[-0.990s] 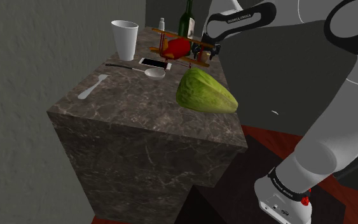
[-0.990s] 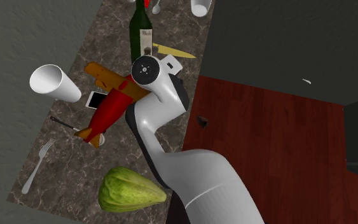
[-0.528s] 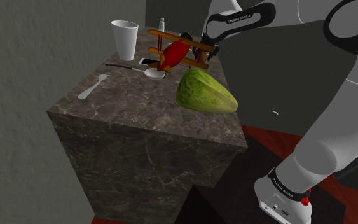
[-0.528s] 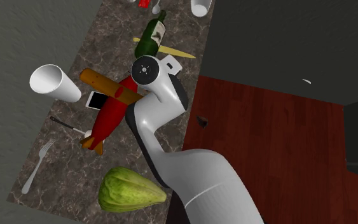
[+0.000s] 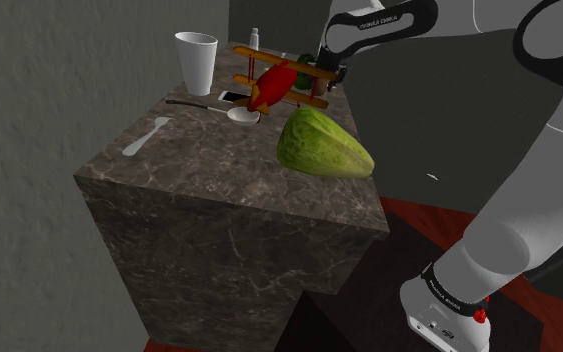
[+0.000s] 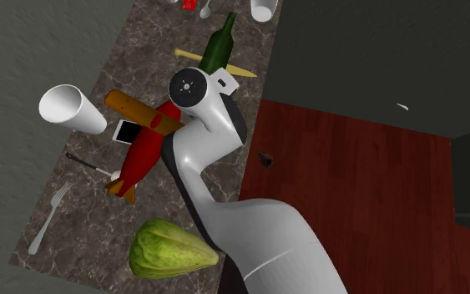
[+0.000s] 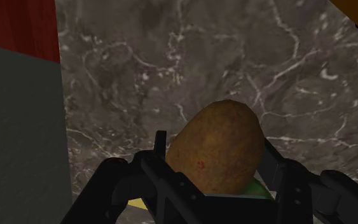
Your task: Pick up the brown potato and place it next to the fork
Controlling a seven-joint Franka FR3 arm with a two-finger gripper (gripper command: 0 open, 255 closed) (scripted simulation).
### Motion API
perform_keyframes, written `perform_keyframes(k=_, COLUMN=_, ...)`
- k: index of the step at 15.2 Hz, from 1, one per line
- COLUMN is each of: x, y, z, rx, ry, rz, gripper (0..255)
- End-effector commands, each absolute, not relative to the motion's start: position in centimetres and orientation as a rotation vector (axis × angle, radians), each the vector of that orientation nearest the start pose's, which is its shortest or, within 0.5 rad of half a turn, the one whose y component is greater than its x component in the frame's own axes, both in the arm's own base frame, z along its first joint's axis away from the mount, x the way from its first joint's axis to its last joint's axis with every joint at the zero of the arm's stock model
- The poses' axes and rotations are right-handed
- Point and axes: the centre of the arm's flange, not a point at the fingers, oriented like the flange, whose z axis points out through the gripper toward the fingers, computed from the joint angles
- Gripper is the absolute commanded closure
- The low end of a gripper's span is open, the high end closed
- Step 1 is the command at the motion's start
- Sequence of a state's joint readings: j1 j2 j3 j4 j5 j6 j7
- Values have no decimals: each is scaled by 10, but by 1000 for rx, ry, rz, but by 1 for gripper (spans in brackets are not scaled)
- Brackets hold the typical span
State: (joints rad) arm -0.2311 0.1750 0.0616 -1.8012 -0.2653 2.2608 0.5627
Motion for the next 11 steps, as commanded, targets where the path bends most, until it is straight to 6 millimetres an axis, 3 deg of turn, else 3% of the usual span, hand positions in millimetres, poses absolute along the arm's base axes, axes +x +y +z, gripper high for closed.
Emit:
perform_keyframes(k=1, x=626, y=-117, z=489, rx=-3113, ry=954, rz=-527, gripper=255)
perform_keyframes(k=11, x=626, y=-117, z=541, rx=-3113, ry=954, rz=-527, gripper=255)
